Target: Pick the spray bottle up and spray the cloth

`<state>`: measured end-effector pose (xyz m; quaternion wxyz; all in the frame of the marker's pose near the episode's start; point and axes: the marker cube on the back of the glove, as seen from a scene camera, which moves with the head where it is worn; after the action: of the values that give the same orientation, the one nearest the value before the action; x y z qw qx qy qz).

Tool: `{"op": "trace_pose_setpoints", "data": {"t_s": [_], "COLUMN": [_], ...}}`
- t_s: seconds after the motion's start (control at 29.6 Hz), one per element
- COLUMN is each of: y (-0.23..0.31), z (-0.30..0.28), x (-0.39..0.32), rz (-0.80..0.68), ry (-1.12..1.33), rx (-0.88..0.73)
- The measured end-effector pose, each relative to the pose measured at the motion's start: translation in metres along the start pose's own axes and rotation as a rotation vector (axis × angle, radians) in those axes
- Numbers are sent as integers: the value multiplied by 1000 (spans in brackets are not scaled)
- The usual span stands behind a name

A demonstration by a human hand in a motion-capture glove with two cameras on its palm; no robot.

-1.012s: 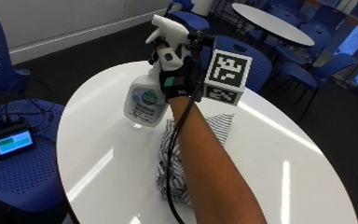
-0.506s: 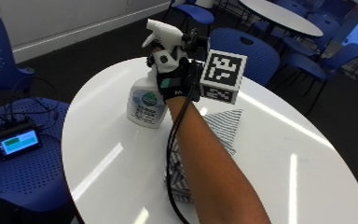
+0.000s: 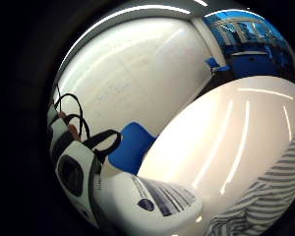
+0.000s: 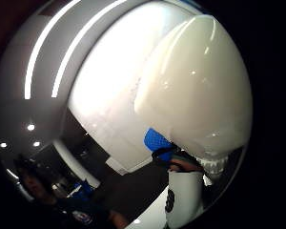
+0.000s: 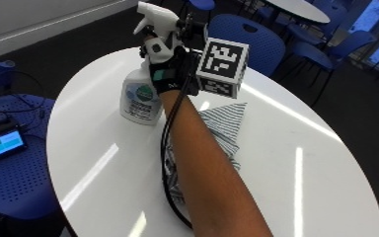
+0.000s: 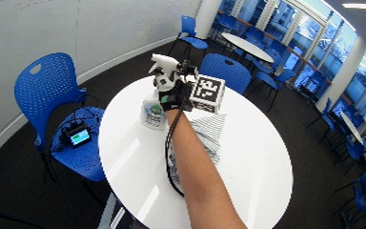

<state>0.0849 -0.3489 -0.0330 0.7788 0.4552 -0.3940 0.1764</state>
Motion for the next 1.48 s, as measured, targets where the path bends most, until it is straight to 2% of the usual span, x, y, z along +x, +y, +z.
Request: {"op": "trace_pose_setpoints", "data": {"t_s": [0.47, 0.78, 1.15, 1.48], "y": [-2, 0, 21, 36], "z": [17, 30, 36, 36], "x": [-6, 0, 17, 26], "rz": [-23, 25, 157, 189], "ry": [-12, -7, 4, 24], "rx": [-19, -60, -241, -344]}}
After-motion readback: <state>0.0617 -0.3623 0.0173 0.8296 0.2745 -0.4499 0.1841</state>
